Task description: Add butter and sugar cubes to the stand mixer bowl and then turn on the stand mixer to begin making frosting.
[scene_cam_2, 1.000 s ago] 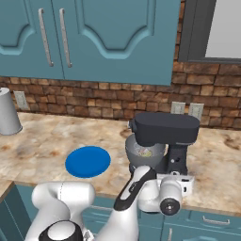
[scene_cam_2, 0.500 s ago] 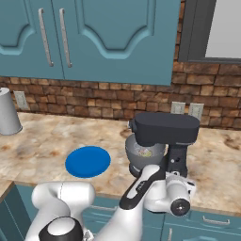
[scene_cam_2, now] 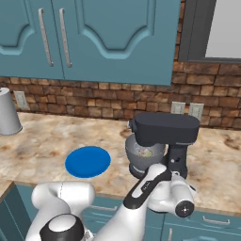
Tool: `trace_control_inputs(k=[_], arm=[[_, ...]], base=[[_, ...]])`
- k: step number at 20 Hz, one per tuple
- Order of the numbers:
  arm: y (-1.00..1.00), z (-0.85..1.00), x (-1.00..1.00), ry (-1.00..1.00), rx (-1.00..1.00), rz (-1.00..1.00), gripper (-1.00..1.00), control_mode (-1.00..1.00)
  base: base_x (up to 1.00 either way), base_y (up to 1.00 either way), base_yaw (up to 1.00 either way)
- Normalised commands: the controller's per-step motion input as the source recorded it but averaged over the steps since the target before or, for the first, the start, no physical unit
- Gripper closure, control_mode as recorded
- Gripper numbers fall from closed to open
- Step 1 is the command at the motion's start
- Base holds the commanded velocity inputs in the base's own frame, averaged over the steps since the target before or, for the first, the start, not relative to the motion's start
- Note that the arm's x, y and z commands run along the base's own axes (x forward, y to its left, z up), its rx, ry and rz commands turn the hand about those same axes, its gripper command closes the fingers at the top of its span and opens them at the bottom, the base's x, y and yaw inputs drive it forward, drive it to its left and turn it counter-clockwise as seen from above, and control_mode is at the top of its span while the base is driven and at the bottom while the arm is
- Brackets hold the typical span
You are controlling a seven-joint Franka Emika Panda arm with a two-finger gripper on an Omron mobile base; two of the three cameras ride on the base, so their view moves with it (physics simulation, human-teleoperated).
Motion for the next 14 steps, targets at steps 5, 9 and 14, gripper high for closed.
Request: trace_control_inputs(k=[5, 9, 14], arm=[[0.21, 0.00, -0.05, 0.00, 0.30, -0.18, 1.00, -1.00], [0.20, 0.00, -0.06, 0.00, 0.31, -0.17, 1.00, -1.00], [0.17, 0.00, -0.08, 0.00, 0.32, -0.17, 1.00, -1.00]], base=[[0.00, 0.00, 0.00], [0.00, 0.00, 0.00], [0.00, 0.00, 0.00]])
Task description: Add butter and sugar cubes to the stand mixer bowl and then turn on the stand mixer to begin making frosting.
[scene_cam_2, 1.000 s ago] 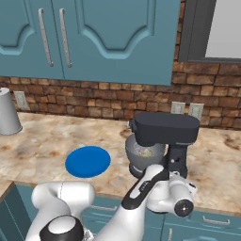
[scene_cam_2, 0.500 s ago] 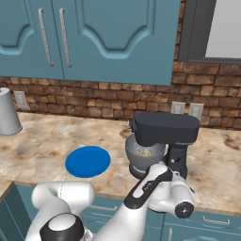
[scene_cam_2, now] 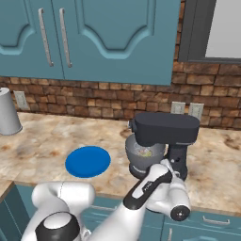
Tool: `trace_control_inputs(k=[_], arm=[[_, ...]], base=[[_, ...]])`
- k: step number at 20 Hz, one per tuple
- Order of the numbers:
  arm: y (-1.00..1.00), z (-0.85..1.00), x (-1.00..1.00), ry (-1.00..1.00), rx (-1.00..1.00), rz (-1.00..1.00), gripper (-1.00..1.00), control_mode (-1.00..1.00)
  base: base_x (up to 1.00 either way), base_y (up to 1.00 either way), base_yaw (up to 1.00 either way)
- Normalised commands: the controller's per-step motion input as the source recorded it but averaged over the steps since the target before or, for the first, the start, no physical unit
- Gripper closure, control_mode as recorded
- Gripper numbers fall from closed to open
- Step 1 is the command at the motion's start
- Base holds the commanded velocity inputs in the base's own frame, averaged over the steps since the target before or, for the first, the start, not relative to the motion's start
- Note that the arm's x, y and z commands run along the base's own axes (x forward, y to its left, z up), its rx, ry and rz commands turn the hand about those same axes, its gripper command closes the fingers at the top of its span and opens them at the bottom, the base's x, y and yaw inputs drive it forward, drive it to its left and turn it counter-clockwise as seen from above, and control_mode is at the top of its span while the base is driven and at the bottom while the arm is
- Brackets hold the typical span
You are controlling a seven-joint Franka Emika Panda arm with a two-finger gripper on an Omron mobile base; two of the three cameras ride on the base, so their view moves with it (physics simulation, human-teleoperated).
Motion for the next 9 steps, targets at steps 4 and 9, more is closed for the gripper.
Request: trace_control_inputs(k=[4, 9], arm=[[0.18, -0.01, -0.06, 0.00, 0.31, -0.17, 1.00, -1.00], [0.15, -0.02, -0.05, 0.00, 0.31, -0.16, 1.00, -1.00]], base=[[0.00, 0.00, 0.00], [0.00, 0.00, 0.00]])
